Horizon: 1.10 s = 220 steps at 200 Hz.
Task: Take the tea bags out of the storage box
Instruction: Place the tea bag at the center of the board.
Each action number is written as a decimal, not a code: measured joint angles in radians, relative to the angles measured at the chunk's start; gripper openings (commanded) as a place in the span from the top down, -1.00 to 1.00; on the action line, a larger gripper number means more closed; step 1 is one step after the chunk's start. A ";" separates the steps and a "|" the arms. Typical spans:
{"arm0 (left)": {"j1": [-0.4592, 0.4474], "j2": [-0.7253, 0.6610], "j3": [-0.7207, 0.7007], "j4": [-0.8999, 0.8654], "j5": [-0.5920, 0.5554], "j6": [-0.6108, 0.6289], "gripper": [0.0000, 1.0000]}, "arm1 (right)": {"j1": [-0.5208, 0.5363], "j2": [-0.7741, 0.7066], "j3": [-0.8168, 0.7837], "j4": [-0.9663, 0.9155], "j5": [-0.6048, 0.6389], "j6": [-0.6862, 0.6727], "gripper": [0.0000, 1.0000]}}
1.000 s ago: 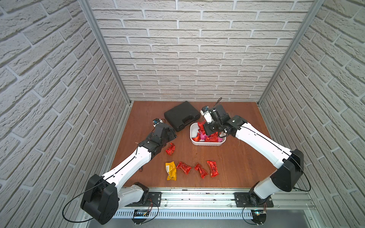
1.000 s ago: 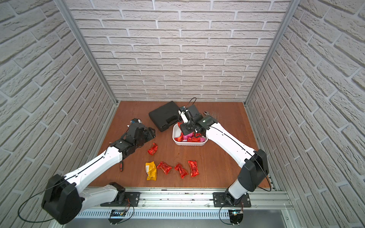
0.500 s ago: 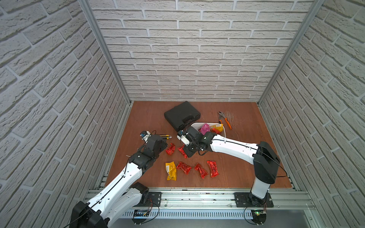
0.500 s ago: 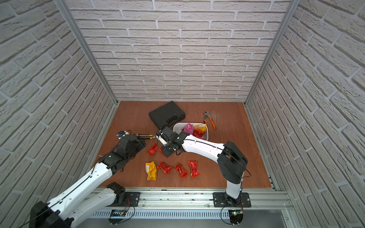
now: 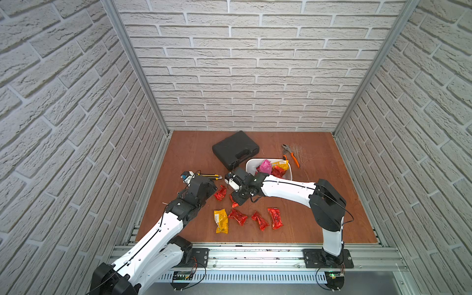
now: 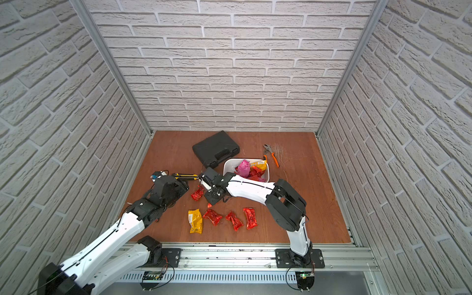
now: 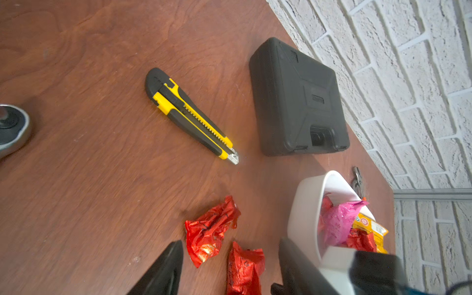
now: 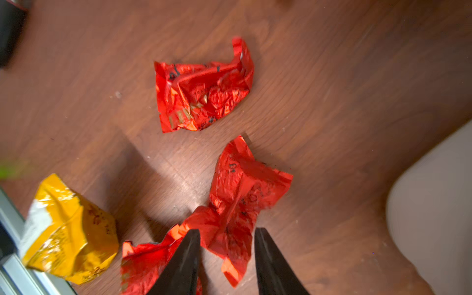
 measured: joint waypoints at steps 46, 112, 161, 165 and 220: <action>-0.072 0.157 0.075 0.083 0.023 0.091 -0.25 | -0.041 -0.270 -0.035 -0.019 0.114 -0.010 0.16; -0.238 0.554 0.440 0.190 0.141 0.365 -0.28 | -0.331 -0.544 -0.232 -0.119 0.209 0.124 0.18; -0.238 0.850 0.721 0.081 0.255 0.562 -0.39 | -0.449 -0.716 -0.367 -0.181 0.208 0.229 0.15; -0.235 0.874 0.744 0.064 0.262 0.572 -0.40 | -0.454 -0.735 -0.376 -0.184 0.209 0.238 0.15; -0.177 1.094 0.944 -0.084 0.354 0.657 -0.47 | -0.472 -0.907 -0.479 -0.193 0.245 0.321 0.15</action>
